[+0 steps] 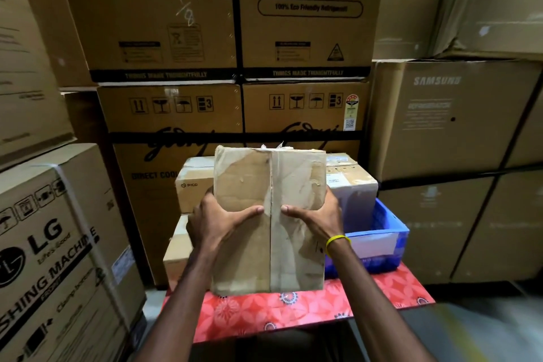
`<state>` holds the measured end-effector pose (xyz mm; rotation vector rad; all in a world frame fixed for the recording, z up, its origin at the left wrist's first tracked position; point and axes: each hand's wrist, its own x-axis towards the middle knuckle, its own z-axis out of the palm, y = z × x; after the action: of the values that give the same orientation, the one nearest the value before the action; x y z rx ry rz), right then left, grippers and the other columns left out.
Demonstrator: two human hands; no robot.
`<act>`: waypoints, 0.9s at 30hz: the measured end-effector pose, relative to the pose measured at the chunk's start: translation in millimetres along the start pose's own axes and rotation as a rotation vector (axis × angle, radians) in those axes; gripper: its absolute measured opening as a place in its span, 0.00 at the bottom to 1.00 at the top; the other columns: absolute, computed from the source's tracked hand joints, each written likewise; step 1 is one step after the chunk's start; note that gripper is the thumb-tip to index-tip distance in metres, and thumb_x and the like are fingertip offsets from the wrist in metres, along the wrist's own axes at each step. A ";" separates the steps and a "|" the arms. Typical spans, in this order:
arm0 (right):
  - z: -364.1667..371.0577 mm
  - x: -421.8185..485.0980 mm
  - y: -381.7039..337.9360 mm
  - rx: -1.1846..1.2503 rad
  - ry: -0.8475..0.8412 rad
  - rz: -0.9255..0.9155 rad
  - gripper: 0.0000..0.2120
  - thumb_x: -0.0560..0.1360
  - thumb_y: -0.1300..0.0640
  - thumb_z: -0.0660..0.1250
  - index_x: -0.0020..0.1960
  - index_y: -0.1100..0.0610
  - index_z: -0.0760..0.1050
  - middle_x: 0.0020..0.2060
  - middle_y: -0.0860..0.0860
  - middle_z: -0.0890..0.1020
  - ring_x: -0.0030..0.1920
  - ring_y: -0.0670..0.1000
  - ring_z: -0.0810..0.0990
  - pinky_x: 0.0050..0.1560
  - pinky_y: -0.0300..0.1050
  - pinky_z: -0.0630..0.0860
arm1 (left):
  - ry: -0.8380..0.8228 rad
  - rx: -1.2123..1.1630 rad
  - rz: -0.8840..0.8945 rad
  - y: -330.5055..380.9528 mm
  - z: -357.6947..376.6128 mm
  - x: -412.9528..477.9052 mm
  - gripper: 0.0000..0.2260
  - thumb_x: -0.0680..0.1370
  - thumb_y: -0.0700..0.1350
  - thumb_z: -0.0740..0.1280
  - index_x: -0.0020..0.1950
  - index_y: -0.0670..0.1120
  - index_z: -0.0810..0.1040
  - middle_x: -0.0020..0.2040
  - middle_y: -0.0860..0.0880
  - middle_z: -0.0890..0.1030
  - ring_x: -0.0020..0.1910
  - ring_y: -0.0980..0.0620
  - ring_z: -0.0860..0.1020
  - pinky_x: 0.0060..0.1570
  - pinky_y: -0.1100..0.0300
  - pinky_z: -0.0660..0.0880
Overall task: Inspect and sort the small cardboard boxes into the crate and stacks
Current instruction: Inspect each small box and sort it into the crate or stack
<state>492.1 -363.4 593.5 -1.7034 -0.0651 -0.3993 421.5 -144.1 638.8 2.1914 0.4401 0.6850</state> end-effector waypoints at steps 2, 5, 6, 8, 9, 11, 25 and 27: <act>1.0 -0.4 1.7 0.019 -0.002 0.011 0.54 0.45 0.35 0.87 0.68 0.49 0.77 0.55 0.47 0.87 0.56 0.49 0.86 0.59 0.54 0.85 | 0.004 -0.001 0.004 2.8 -0.5 -1.3 0.50 0.52 0.73 0.81 0.64 0.43 0.79 0.60 0.42 0.84 0.59 0.39 0.82 0.52 0.46 0.82; 1.8 -2.5 2.9 0.047 0.014 0.036 0.54 0.44 0.35 0.87 0.67 0.50 0.78 0.55 0.48 0.88 0.55 0.50 0.87 0.58 0.52 0.85 | 0.006 0.017 -0.011 8.1 -0.4 -4.1 0.47 0.55 0.69 0.83 0.66 0.43 0.78 0.62 0.42 0.83 0.60 0.38 0.82 0.49 0.51 0.77; 1.4 -1.6 4.4 0.066 0.012 0.052 0.53 0.44 0.37 0.88 0.66 0.51 0.78 0.54 0.48 0.88 0.54 0.50 0.87 0.57 0.52 0.85 | 0.000 0.027 -0.004 8.6 -0.7 -4.5 0.47 0.56 0.70 0.82 0.66 0.44 0.78 0.62 0.42 0.83 0.60 0.39 0.82 0.48 0.52 0.76; -2.1 1.0 7.5 0.141 0.000 0.085 0.48 0.46 0.42 0.90 0.62 0.52 0.80 0.52 0.49 0.89 0.53 0.51 0.88 0.55 0.54 0.86 | -0.016 0.073 0.059 10.0 -3.8 -5.1 0.47 0.56 0.73 0.80 0.67 0.47 0.78 0.60 0.45 0.85 0.58 0.40 0.83 0.47 0.53 0.77; -5.0 2.6 10.7 0.201 -0.008 0.101 0.46 0.46 0.45 0.91 0.61 0.53 0.80 0.51 0.51 0.89 0.53 0.54 0.89 0.54 0.57 0.86 | -0.029 0.091 0.109 10.3 -6.7 -4.1 0.47 0.57 0.76 0.78 0.68 0.50 0.78 0.60 0.47 0.86 0.56 0.42 0.84 0.49 0.53 0.79; -12.7 3.8 19.0 0.345 -0.019 0.163 0.46 0.45 0.48 0.91 0.60 0.59 0.81 0.52 0.57 0.89 0.53 0.60 0.88 0.52 0.58 0.86 | -0.056 0.070 0.212 13.6 -14.9 0.0 0.43 0.61 0.78 0.73 0.70 0.56 0.79 0.59 0.52 0.87 0.55 0.48 0.86 0.54 0.52 0.83; -23.5 -58.3 19.5 1.249 -0.214 0.425 0.30 0.28 0.55 0.91 0.23 0.62 0.79 0.18 0.52 0.78 0.16 0.48 0.77 0.15 0.37 0.71 | -0.394 -0.064 0.304 40.6 -28.1 8.5 0.46 0.61 0.76 0.76 0.74 0.58 0.72 0.66 0.54 0.82 0.62 0.52 0.81 0.62 0.48 0.80; -21.6 -62.6 16.4 1.268 -0.205 0.403 0.31 0.26 0.53 0.90 0.19 0.61 0.75 0.15 0.51 0.75 0.13 0.47 0.73 0.12 0.36 0.67 | -0.362 0.075 0.363 39.3 -22.9 3.9 0.39 0.67 0.78 0.67 0.72 0.59 0.72 0.61 0.55 0.83 0.57 0.52 0.82 0.58 0.50 0.80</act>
<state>433.0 -375.8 561.8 -0.4640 -0.0942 0.1423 414.2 -153.7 682.9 2.4278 -0.1247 0.4448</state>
